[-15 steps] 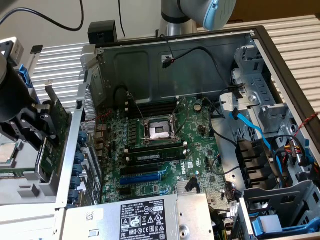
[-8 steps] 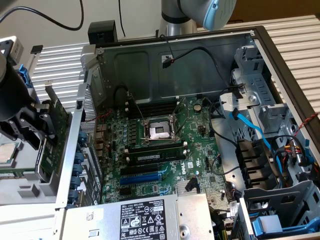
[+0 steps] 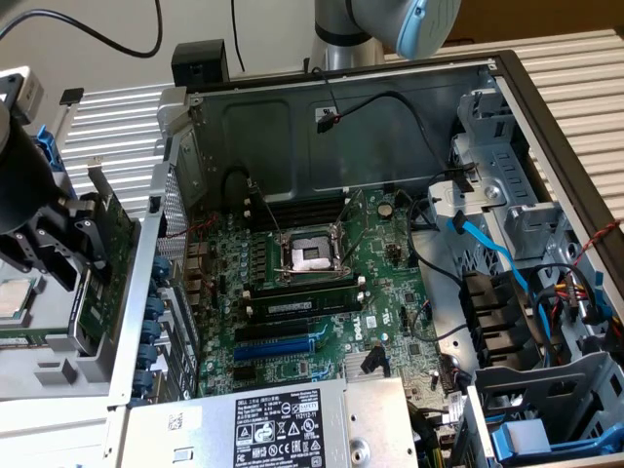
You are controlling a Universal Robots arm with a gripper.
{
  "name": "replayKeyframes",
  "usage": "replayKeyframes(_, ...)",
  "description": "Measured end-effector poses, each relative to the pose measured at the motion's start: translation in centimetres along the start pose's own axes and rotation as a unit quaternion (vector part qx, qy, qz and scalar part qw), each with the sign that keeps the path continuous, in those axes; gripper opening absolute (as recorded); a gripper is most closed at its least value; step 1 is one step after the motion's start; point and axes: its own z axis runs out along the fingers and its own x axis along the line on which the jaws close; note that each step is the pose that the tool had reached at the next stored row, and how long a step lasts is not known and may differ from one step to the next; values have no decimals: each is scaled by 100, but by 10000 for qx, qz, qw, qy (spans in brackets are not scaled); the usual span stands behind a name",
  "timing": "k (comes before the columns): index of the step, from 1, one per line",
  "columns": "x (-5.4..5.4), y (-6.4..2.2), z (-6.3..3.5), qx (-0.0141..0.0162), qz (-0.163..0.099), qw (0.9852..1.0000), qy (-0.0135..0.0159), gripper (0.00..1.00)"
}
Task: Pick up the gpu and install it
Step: 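Pick up the gpu and move the gpu toward the slot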
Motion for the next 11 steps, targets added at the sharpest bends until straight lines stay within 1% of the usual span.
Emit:
replayKeyframes(9, -6, -3, 1, -1, 0, 10000, -1, 53)
replayKeyframes(10, -8, -3, 1, -1, 0, 10000, -1, 51)
replayKeyframes(11, -11, -3, 2, -1, 0, 10000, -1, 51)
